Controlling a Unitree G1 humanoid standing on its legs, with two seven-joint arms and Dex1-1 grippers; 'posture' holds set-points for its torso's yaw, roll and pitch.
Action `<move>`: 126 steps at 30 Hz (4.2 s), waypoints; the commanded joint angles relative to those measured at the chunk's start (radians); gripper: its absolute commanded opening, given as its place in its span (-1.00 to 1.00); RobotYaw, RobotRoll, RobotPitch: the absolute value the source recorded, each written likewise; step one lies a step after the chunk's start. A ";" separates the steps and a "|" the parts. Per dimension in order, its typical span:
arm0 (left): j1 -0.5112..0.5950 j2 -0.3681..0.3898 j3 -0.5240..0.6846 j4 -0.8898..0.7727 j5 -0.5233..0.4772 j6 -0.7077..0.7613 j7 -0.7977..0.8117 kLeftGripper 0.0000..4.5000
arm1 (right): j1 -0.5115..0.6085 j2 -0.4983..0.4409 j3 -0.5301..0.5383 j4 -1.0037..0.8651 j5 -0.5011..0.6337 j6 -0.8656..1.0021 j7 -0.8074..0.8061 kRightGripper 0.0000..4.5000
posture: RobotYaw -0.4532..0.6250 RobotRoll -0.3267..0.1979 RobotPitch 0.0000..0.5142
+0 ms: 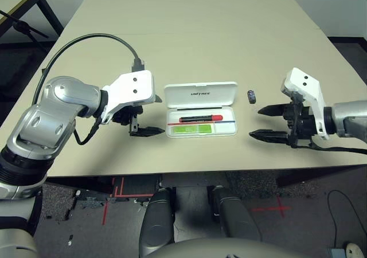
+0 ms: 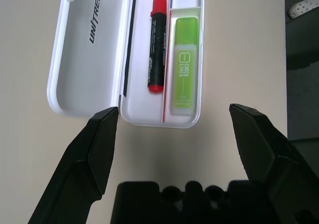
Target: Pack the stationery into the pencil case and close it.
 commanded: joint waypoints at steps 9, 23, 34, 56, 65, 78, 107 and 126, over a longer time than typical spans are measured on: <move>0.001 -0.008 -0.028 -0.011 -0.018 -0.009 0.010 0.99 | -0.164 0.208 -0.034 0.171 -0.114 0.189 -0.339 1.00 | -0.22 0.25 -0.38; 0.029 0.004 -0.028 -0.054 -0.025 0.018 0.042 0.99 | -0.265 0.428 -0.077 0.323 -0.206 0.189 -0.542 1.00 | -0.15 0.25 -0.39; 0.022 -0.011 -0.042 -0.055 -0.025 0.016 0.060 0.99 | -0.250 0.514 -0.079 0.459 -0.280 0.136 -0.641 1.00 | -0.15 0.25 -0.41; -0.003 -0.007 -0.074 -0.040 -0.020 -0.002 0.053 0.99 | -0.301 0.566 0.007 0.659 -0.329 -0.032 -0.604 1.00 | -0.10 0.25 -0.42; -0.002 -0.006 -0.075 -0.052 -0.025 0.012 0.054 0.99 | -0.295 0.578 0.032 0.725 -0.347 -0.070 -0.573 1.00 | -0.09 0.25 -0.40; -0.006 -0.010 -0.083 -0.049 -0.021 0.012 0.053 1.00 | -0.289 0.558 0.043 0.719 -0.372 -0.086 -0.542 -0.31 | -0.09 0.25 -0.42; -0.020 -0.008 -0.100 -0.009 -0.014 -0.015 0.015 1.00 | -0.100 0.007 0.195 0.426 -0.317 -0.588 0.220 -0.87 | -0.17 0.25 -0.35; -0.012 -0.005 -0.098 -0.014 -0.016 -0.010 0.026 1.00 | -0.148 0.031 0.264 0.598 -0.361 -1.072 0.637 -0.87 | -0.08 0.25 -0.30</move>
